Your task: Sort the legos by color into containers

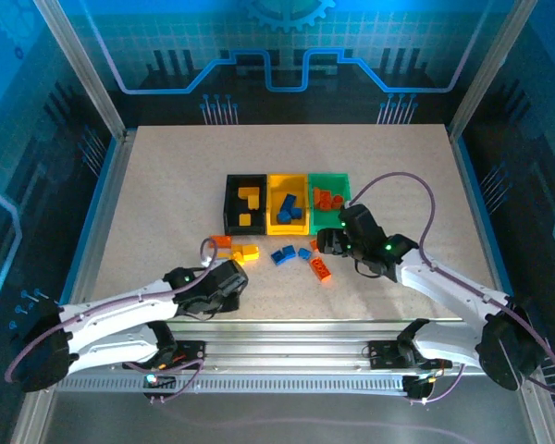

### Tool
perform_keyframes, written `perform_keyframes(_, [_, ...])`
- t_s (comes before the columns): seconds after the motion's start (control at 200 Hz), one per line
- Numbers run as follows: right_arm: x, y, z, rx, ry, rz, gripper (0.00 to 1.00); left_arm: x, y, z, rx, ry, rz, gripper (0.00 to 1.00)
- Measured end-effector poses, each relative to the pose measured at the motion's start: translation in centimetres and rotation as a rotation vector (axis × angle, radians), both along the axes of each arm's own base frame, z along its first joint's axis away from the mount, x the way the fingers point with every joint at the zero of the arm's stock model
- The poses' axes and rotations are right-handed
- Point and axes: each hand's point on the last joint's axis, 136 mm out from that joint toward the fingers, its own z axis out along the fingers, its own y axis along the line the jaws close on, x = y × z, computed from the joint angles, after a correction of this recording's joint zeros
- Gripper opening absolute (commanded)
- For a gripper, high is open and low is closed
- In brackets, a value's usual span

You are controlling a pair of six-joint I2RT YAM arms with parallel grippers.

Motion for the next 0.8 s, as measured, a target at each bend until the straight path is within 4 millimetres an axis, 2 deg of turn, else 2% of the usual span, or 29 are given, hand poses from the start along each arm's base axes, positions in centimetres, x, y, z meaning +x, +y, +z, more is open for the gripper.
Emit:
perform_keyframes(0.125, [0.0, -1.0, -0.2, 0.007, 0.002, -0.035, 0.80, 2.6, -3.5, 3.7, -0.060, -0.067, -0.040, 0.22])
perform_keyframes(0.225, [-0.1, -1.6, -0.4, 0.010, 0.004, -0.054, 0.80, 5.8, -7.0, 6.6, -0.090, -0.132, -0.081, 0.22])
perform_keyframes(0.3, [-0.2, -1.9, -0.4, 0.013, 0.006, -0.064, 0.80, 9.4, -9.4, 8.7, -0.110, -0.197, -0.091, 0.18])
perform_keyframes(0.4, [-0.4, -2.1, -0.4, 0.017, 0.005, -0.070, 0.80, 15.1, -11.2, 10.2, -0.114, -0.259, -0.070, 0.17])
perform_keyframes(0.495, [-0.7, -2.3, -0.4, 0.015, 0.009, -0.072, 0.80, 20.2, -12.2, 10.3, -0.083, -0.292, -0.056, 0.18])
perform_keyframes(0.575, [-0.8, -2.6, -0.4, 0.015, 0.011, -0.079, 0.80, 23.7, -12.8, 9.4, -0.050, -0.304, -0.047, 0.18])
perform_keyframes(0.725, [-1.0, -2.9, 0.0, 0.019, 0.005, -0.084, 0.81, 27.7, -13.2, 7.3, -0.001, -0.291, -0.034, 0.30])
perform_keyframes(0.8, [-1.2, -3.0, 0.1, 0.020, 0.004, -0.084, 0.81, 28.9, -13.5, 6.6, 0.020, -0.286, -0.036, 0.40])
